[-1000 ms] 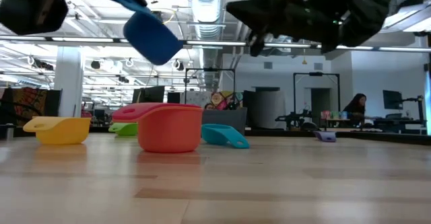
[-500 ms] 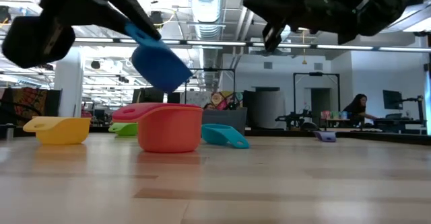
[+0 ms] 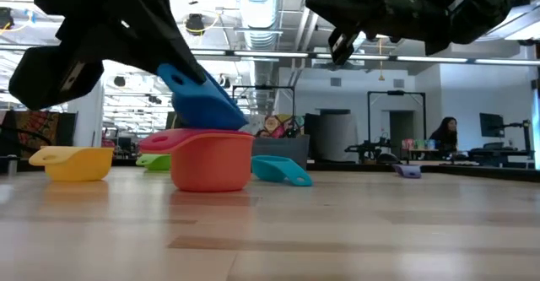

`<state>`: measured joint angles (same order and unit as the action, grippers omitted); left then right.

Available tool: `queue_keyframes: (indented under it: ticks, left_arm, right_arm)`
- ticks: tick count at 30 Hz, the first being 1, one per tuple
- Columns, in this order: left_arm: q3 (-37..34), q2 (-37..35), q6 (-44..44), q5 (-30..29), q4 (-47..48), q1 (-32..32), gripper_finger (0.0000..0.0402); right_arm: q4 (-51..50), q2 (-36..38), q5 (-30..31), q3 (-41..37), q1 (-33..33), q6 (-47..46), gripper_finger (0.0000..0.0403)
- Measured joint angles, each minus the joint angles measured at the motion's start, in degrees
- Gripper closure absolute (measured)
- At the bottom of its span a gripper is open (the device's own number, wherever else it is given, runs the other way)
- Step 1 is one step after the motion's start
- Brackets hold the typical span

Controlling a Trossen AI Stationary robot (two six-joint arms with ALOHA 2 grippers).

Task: Nest measuring cups in basket
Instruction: Stack the blue measuring cup on top of the red measuring cup

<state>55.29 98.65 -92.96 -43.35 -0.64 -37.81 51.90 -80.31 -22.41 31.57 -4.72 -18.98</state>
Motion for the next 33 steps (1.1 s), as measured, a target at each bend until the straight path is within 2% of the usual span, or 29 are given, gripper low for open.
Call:
queue_keyframes:
  ticks: [6,17,28,33]
  left_arm:
    - [0.00,0.00,1.58,3.93,-0.07,1.67,0.0401]
    - [0.00,-0.02,-0.46,6.01,-0.18,2.57,0.0398]
    - [0.00,-0.02,-2.51,9.26,0.40,2.57,0.0330]
    - [0.00,-0.64,-3.74,11.92,3.20,2.57,0.0312]
  right_arm:
    - [-0.09,0.00,-0.01,0.00,0.14,0.00,0.0387]
    - [-0.63,0.00,-0.01,0.00,0.14,-0.41,0.0386]
    - [-0.90,0.00,0.52,0.00,0.14,-0.49,0.0387]
    - [-1.79,0.00,1.33,0.02,0.20,-0.63,0.0384]
